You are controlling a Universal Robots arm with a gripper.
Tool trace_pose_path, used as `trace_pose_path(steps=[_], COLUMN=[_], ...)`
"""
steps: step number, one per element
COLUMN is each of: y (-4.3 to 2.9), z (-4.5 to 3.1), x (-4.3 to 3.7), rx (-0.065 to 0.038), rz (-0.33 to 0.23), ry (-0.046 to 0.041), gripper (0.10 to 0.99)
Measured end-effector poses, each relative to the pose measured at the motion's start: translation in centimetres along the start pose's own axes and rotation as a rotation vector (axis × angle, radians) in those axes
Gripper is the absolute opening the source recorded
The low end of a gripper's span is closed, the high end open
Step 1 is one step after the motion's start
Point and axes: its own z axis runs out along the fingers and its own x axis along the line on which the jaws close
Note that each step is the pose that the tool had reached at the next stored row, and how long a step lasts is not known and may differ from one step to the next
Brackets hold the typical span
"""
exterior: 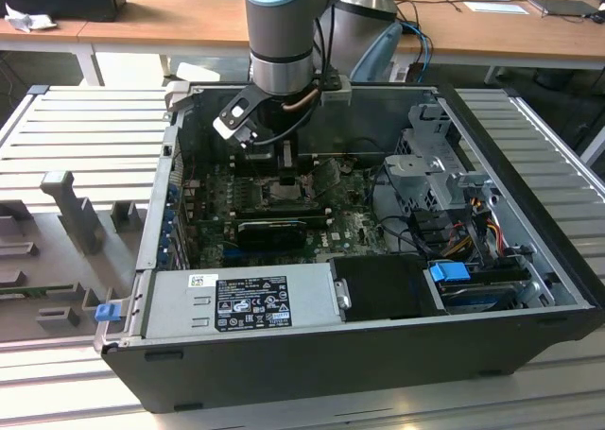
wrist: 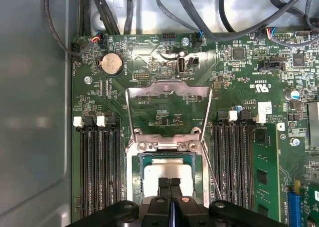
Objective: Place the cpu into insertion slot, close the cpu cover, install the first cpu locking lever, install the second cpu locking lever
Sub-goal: 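Close the cpu cover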
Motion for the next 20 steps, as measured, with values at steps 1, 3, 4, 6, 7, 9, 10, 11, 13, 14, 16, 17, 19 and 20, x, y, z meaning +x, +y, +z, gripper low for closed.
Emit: trace_pose_path(steps=[1,3,4,6,7,9,10,11,13,14,16,17,19,20], y=[0.09,0.84,1.31,1.45,1.47,1.52,1.56,1.59,1.9,2.13,2.18,2.19,2.21,2.25], z=[-0.01,0.05,0.09,0.09,-0.04,-0.62,-1.07,-1.45,-1.52,-1.5,-1.73,-1.84,-2.06,-2.08], x=[-0.01,-0.04,-0.05,-0.07,-0.06,-0.05,-0.04,-0.04,-0.03,-0.03,-0.02,-0.02,-0.01,-0.01], rx=[0.001,0.01,0.025,0.036,0.037,0.037,0.037,0.037,0.037,0.037,0.037,0.037,0.037,0.037], rz=[0.0,0.001,0.001,0.001,0.001,0.001,0.001,0.001,0.001,0.001,0.001,0.001,0.001,0.001], ry=[-0.0003,0.0024,0.0054,0.0081,0.0095,0.0097,0.0097,0.0097,0.0096,0.0096,0.0096,0.0096,0.0097,0.0098], gripper=[0.106,0.106,0.106,0.106,0.106,0.106,0.106,0.106,0.106,0.106,0.106,0.106,0.106,0.106])
